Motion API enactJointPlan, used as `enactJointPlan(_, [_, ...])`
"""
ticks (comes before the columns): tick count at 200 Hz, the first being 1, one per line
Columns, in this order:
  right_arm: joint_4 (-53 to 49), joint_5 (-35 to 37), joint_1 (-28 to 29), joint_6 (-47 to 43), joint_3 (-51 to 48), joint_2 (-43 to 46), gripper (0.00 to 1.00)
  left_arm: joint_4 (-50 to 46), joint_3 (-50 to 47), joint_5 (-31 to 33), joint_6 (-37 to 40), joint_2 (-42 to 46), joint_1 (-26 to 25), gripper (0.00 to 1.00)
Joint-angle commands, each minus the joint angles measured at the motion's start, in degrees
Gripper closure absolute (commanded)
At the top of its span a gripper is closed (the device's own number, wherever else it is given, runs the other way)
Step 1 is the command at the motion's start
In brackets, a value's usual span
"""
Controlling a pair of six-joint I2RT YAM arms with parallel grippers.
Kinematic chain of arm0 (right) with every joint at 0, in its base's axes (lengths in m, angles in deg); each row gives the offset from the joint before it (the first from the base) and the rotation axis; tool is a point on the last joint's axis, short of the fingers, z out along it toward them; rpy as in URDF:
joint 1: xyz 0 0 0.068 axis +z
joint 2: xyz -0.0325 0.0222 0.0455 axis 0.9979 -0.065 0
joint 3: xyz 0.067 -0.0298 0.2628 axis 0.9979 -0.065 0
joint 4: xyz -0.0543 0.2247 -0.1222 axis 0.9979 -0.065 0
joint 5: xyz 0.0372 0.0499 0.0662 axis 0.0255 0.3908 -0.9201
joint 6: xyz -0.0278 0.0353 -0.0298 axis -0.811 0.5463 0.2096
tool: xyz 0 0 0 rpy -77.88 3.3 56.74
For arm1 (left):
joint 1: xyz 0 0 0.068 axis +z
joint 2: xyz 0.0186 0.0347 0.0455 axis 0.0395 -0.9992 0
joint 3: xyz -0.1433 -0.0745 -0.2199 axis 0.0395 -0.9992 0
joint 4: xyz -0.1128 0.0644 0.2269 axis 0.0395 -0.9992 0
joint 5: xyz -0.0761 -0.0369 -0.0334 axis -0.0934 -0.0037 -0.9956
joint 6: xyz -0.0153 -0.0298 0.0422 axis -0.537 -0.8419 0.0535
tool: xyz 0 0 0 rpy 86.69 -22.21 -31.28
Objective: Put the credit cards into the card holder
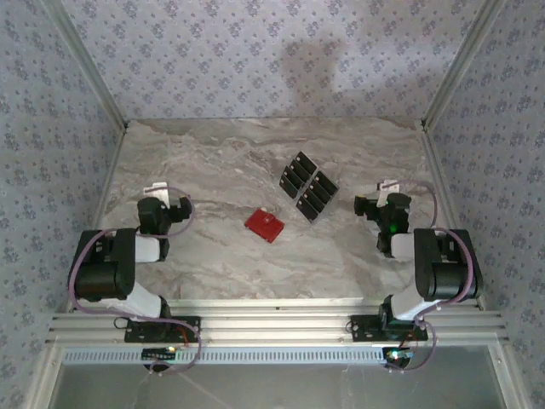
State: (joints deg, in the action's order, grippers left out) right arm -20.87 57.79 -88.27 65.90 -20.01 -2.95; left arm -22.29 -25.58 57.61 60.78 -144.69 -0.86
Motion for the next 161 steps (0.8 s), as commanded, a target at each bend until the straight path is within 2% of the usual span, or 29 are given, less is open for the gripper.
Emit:
enactJointPlan(1, [1.5, -0.2, -0.1, -0.7, 0.7, 0.2, 0.00, 0.0, 1.5, -0.9, 1.5, 0.6, -0.6, 0.00])
enactJointPlan(53, [1.5, -0.3, -0.1, -0.7, 0.7, 0.1, 0.00, -3.4, 3.6, -1.9, 1.2, 0.3, 0.0, 0.00])
enactJointPlan(161, [1.4, -1.9, -1.0, -0.1, 0.7, 0.1, 0.00, -3.5, 3.6, -2.8, 0.7, 0.2, 0.6, 0.00])
